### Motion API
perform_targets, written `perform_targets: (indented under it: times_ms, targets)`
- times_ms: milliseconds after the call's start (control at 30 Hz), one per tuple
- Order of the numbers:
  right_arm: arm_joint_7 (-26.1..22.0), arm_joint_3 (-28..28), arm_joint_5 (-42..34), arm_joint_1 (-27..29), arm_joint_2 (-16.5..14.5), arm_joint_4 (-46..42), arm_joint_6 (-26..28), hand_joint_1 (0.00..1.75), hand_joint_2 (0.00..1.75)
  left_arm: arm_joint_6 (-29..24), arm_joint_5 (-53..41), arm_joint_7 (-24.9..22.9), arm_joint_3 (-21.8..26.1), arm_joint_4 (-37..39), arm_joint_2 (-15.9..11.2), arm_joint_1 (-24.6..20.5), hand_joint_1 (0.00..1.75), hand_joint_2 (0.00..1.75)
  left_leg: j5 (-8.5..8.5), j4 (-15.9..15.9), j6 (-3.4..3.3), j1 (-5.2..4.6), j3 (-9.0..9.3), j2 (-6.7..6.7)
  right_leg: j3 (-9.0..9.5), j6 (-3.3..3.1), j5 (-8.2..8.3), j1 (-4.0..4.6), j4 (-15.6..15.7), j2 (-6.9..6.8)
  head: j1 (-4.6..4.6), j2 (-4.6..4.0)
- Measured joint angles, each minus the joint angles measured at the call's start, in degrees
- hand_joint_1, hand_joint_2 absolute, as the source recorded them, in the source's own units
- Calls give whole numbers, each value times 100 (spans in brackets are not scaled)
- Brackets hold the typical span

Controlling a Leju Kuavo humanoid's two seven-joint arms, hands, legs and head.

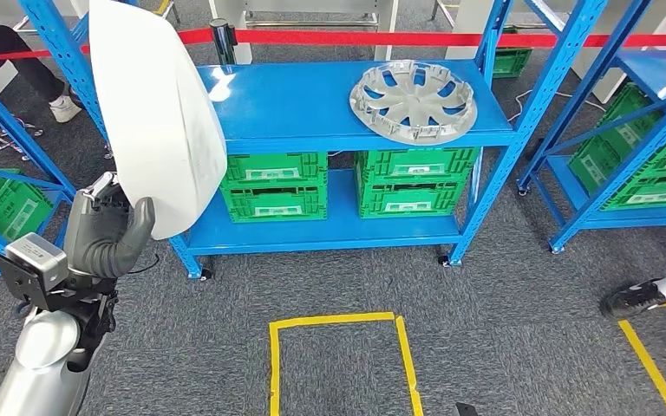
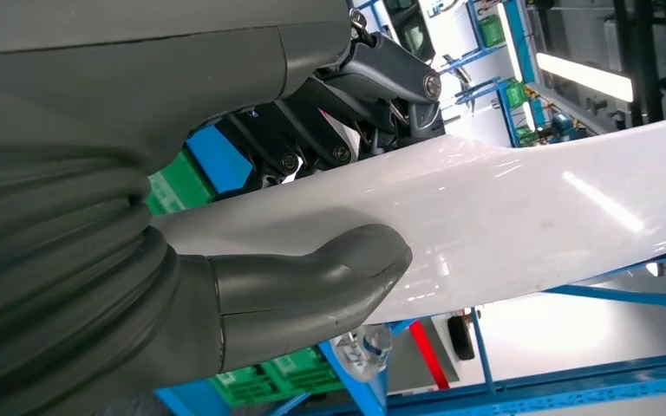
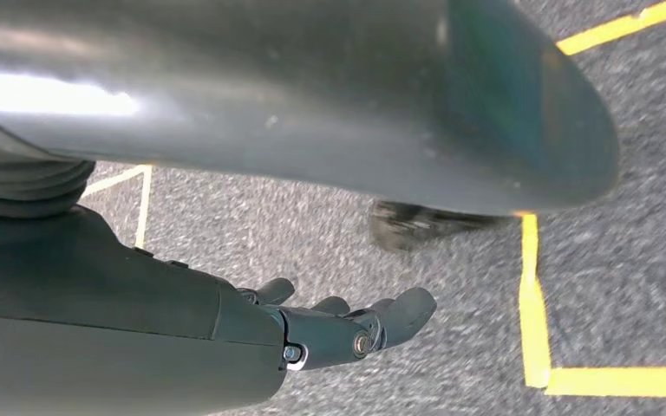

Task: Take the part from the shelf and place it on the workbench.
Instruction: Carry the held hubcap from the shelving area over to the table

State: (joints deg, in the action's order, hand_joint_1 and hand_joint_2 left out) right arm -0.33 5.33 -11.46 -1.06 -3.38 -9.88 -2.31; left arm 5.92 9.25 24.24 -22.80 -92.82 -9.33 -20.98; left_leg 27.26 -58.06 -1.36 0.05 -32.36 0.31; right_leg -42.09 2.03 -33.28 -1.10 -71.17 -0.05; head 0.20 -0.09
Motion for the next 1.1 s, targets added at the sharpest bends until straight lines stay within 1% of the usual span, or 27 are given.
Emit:
perform_targets:
  times_ms: [33,67,100,133,167,233,267,333,367,400,433,500,533,567,600,633,667,733,767,833,867,900,933,1000,1033,1067,1100]
  targets:
    - [-4,-7,-7,-11,4,0,17,0,0,0,20,-4,1,-5,-18,3,175,175,-78,-14,-3,-9,-101,-1,-21,-3,-81,9,-309,1,0,0]
    - [-10,-11,-14,-20,8,0,32,0,0,0,42,-19,0,-5,-33,2,175,175,-148,-34,0,-18,-207,-1,34,-14,-16,19,-459,1,1,0]
    - [-18,-18,-23,-27,11,0,41,0,0,-1,57,-41,-1,-8,-40,-1,175,175,-209,-58,8,-23,-309,-1,187,-34,139,29,-408,1,1,0]
    - [-26,-24,-29,-33,14,-1,44,0,0,-3,69,-70,-3,-15,-43,-7,175,175,-265,-86,20,-27,-400,-1,442,-63,286,43,-155,1,1,0]
    - [-33,-29,-33,-42,20,-1,44,0,0,-8,76,-106,-5,-30,-38,-14,175,175,-315,-116,38,-32,-478,2,767,-105,315,62,249,0,1,0]
    - [-48,-34,-42,-63,30,-2,35,0,0,-26,77,-174,-14,-63,-15,-41,175,175,-409,-156,90,-37,-564,15,1279,-179,188,106,1005,5,-3,0]
    - [-51,-35,-49,-72,34,-2,29,0,0,-35,74,-202,-21,-75,6,-60,175,175,-461,-154,123,-34,-579,24,1377,-210,114,124,1200,10,0,0]
    - [-55,-35,-73,-78,33,-1,23,0,0,-45,68,-240,-36,-78,53,-100,175,175,-552,-128,191,-22,-590,29,1331,-269,187,124,1272,9,13,0]
    - [-55,-35,-88,-82,32,1,23,0,0,-49,65,-255,-44,-78,74,-118,175,175,-504,-152,227,-15,-616,18,1285,-310,251,111,1282,0,16,0]
    - [-56,-34,-108,-83,31,3,24,0,0,-51,60,-274,-52,-75,93,-138,175,175,-331,-266,261,-10,-666,6,1224,-349,327,95,1299,-10,12,0]
    - [-60,-34,-131,-84,29,4,25,0,0,-52,55,-290,-62,-70,110,-163,175,175,-62,-483,296,2,-736,-5,1145,-377,408,79,1309,-20,5,0]
    - [-73,-33,-173,-80,30,4,25,0,0,-52,47,-317,-77,-53,154,-214,175,175,513,-1153,357,28,-876,-11,965,-393,567,74,1304,-23,-7,0]
    - [-84,-33,-188,-76,30,4,22,0,0,-52,46,-322,-83,-40,175,-228,175,175,620,-1463,380,39,-894,-11,862,-385,651,72,1298,-25,-6,0]
    - [-96,-33,-199,-72,30,4,17,0,0,-52,44,-326,-87,-27,193,-235,175,175,587,-1650,394,48,-851,-11,757,-373,733,68,1290,-27,-6,0]
    - [-109,-33,-209,-66,30,4,11,0,0,-52,40,-328,-91,-17,207,-240,175,175,444,-1661,402,55,-723,-11,645,-357,813,63,1280,-29,-6,0]
    - [-120,-33,-217,-61,30,4,4,0,0,-52,37,-330,-95,-8,217,-249,175,175,278,-1482,403,60,-506,-11,542,-338,887,57,1267,-30,-6,0]
    - [-129,-32,-225,-58,30,4,-3,0,0,-50,34,-329,-97,-4,225,-265,175,175,215,-1138,398,64,-216,-13,459,-314,951,52,1250,-30,-6,0]
    - [-143,-31,-232,-54,31,4,-11,0,0,-41,31,-321,-100,-3,238,-307,175,175,350,-331,348,42,345,-23,351,-251,1074,54,1228,-29,-3,0]
    - [-148,-31,-234,-51,32,4,-14,0,0,-37,31,-316,-101,-3,241,-324,175,175,449,-81,305,26,483,-27,329,-214,1137,56,1234,-28,-4,0]
    - [-156,-31,-235,-29,32,5,-18,0,0,-30,28,-310,-102,3,245,-337,175,175,432,43,188,1,466,-21,312,-130,1264,50,1279,-22,-9,0]
    - [-161,-31,-235,-15,34,7,-19,0,0,-25,27,-311,-102,8,245,-343,175,175,371,51,131,4,419,-6,285,-95,1247,41,1266,-14,-13,0]
    - [-165,-31,-235,0,36,9,-21,0,0,-21,25,-312,-102,12,250,-347,175,175,296,63,73,8,357,6,237,-66,1110,35,1172,-4,-10,0]
    - [-169,-31,-234,10,37,11,-25,0,0,-19,24,-313,-102,15,256,-353,175,175,210,75,29,16,283,17,160,-44,848,30,958,5,-7,0]
    - [-174,-31,-233,10,38,13,-34,0,0,-14,24,-314,-102,17,273,-356,175,175,42,65,-14,6,96,19,-13,-17,198,28,251,12,-2,0]
    - [-175,-31,-233,5,40,13,-36,0,0,-9,24,-314,-102,18,278,-353,175,175,-41,55,-14,0,-9,19,-61,-7,15,28,-109,12,-2,0]
    - [-176,-31,-233,2,43,13,-36,0,0,-5,24,-315,-102,19,281,-349,175,175,-119,38,-11,-5,-125,20,-51,-2,-8,28,-357,12,-2,0]
    - [-176,-31,-233,1,45,13,-36,0,0,-1,24,-315,-102,20,281,-345,175,175,-192,14,-2,-7,-244,22,38,-4,97,28,-446,12,-1,0]
